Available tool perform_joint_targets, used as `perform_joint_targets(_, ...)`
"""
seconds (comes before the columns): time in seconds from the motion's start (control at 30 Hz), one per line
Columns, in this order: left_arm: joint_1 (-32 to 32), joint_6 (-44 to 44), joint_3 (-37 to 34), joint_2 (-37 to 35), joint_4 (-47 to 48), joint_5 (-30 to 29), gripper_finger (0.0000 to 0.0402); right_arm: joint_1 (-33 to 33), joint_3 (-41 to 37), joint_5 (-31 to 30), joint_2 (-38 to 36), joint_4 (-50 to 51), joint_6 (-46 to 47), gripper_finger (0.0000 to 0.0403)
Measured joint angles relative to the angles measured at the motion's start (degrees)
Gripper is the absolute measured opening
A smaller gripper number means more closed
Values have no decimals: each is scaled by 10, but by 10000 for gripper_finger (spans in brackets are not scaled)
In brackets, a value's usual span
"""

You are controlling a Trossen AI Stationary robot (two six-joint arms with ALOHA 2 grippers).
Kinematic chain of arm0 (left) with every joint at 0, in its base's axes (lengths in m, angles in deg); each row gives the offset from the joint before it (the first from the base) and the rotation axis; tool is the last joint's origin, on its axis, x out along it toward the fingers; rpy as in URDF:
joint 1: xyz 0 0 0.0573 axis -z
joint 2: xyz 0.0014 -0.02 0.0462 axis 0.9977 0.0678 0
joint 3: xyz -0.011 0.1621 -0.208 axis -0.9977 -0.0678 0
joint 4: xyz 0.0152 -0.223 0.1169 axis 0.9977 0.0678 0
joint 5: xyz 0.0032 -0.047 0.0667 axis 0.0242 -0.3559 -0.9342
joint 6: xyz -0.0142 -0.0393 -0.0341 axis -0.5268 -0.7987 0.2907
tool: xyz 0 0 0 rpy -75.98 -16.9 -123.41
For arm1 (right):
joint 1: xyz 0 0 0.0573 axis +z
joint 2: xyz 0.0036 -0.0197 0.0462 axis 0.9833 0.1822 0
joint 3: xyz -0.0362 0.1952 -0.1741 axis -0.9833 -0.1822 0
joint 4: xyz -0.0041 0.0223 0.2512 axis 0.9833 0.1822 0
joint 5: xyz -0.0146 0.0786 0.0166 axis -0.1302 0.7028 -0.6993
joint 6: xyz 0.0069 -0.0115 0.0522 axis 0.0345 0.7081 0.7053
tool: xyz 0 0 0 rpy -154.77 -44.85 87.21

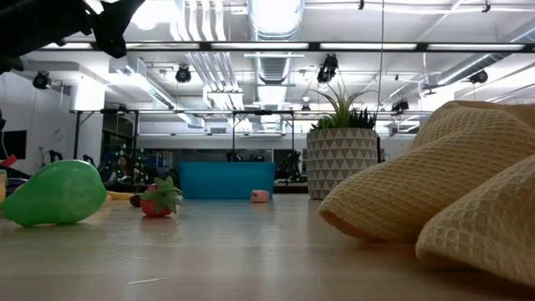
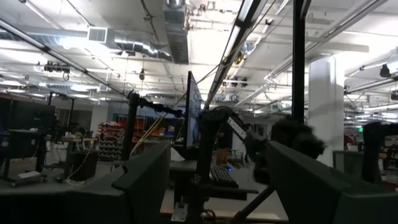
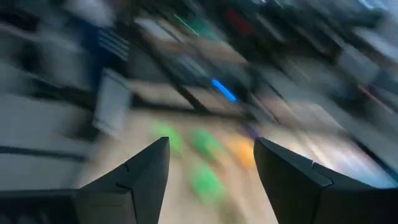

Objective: Pick and placing Produce into tupperware
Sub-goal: Put the pink peach into the blue bin

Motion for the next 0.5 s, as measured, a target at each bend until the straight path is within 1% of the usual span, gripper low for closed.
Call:
perform_joint_targets(0.03,0,0,0,0,2,0,250,-11,-16,45,1,-58,-38,226)
perform_joint_targets(0.07,0,-1,0,0,3,0,250,-21,-28,60,0,-94,-63,226)
perform_joint_targets(0.1,0,-1,0,0,8,1,250,-31,-36,60,-4,-111,-84,226)
perform_joint_targets(0.17,0,1,0,0,17,1,250,-50,-50,47,-22,-102,-107,226)
perform_joint_targets(0.27,0,2,0,-1,17,1,250,-76,-58,38,-36,-85,-111,226)
perform_joint_targets(0.5,0,19,0,-2,16,1,250,-117,-68,46,-78,-29,-134,226)
